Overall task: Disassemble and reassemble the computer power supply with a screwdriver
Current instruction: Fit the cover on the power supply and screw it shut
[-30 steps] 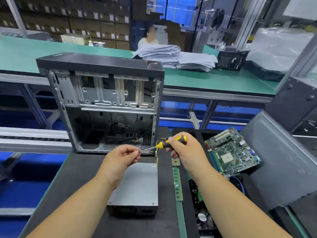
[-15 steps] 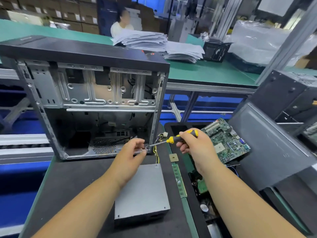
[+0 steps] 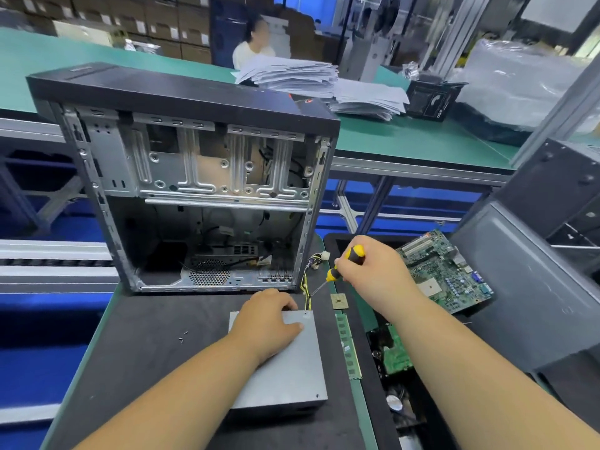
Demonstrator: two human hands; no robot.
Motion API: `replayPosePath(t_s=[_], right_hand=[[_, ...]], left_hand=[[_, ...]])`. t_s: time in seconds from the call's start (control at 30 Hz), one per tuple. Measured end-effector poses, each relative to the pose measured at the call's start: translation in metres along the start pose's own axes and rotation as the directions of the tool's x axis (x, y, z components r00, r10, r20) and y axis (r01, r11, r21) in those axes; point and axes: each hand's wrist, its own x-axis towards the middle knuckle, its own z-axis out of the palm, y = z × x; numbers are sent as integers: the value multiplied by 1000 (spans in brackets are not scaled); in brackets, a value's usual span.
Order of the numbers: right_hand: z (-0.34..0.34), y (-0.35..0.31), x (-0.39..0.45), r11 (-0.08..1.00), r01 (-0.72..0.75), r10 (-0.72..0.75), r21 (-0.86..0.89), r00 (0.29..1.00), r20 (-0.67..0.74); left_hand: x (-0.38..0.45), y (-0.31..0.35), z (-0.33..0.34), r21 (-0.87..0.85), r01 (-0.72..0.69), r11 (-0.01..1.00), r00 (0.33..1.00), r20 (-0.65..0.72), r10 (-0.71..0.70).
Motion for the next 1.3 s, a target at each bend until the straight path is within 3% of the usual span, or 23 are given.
replayPosePath(t_s=[0.2, 0.8, 1.03, 1.17, 1.3], right_hand=[[5, 5, 4, 996, 4, 2, -92, 998, 67], [14, 3, 13, 989, 49, -30, -136, 990, 138], [5, -12, 20, 959, 179, -97, -222, 937, 335], [-3, -25, 27, 892, 288, -141, -349, 909, 391], [-4, -36, 31, 725, 371, -156, -581, 909, 386]], left_hand=[[10, 6, 12, -65, -98, 993, 995, 8, 99], [17, 1, 16, -161, -88, 983, 996, -35, 83], [17, -1, 19, -192, -85, 978, 994, -90, 69], [15, -2, 20, -176, -82, 981, 993, -98, 66], [14, -2, 20, -181, -83, 980, 993, -100, 66]])
